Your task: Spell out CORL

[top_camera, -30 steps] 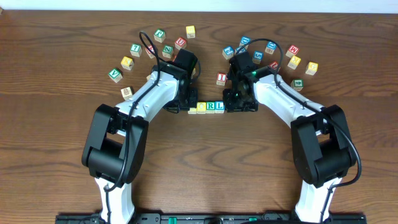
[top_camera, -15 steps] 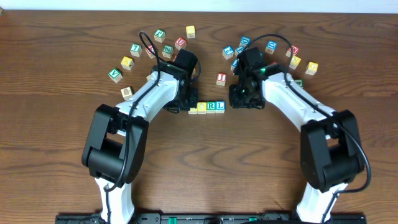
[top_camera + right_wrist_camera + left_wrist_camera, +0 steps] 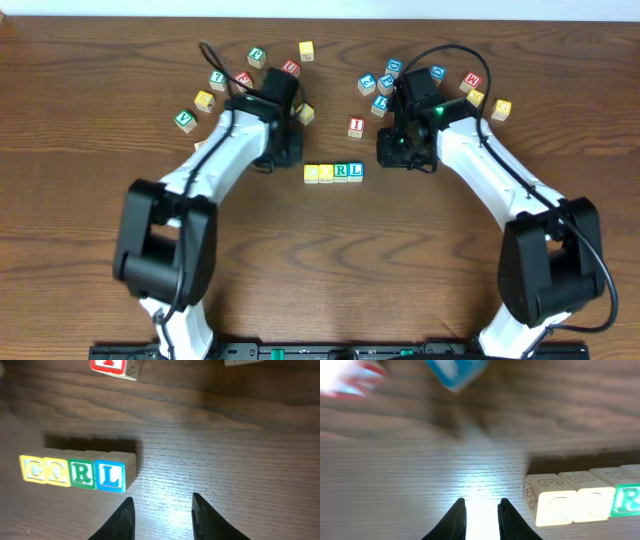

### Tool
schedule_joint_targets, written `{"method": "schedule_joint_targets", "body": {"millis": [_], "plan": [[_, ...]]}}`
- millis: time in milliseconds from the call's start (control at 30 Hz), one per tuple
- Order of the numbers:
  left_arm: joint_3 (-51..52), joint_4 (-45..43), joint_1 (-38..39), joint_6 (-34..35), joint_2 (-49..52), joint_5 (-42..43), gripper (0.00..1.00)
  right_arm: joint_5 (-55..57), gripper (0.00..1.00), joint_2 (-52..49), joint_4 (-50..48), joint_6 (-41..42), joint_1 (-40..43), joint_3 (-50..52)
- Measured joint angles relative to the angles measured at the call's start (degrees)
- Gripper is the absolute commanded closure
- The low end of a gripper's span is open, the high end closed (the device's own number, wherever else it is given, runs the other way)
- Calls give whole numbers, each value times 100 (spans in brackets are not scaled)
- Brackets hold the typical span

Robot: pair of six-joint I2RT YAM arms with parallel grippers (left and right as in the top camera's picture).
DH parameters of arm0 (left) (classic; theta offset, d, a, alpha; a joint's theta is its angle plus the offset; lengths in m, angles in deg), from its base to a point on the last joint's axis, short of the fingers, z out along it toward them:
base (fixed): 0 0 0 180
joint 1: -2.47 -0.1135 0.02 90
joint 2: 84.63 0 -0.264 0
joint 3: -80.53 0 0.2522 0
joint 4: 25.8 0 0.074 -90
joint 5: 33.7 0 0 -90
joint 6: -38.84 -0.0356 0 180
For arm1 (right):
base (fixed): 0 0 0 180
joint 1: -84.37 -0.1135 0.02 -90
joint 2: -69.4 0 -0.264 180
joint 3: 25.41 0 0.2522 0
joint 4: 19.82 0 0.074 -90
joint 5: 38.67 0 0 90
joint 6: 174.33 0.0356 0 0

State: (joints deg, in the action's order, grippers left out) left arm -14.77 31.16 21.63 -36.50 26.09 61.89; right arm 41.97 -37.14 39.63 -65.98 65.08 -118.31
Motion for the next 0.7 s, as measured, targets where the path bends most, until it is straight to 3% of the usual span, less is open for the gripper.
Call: {"method": "schedule_joint_targets", "body": {"millis": [167, 433, 700], "plan": [[0, 37, -205, -111, -629, -140, 77, 4, 67, 216, 22, -7, 0, 0], [0, 48, -490, -173, -1416, -175, 62, 0, 65, 269, 39, -13, 0, 0], [0, 48, -802, -166, -1993, -195, 59, -39, 62, 269, 42, -70, 0, 0]]}}
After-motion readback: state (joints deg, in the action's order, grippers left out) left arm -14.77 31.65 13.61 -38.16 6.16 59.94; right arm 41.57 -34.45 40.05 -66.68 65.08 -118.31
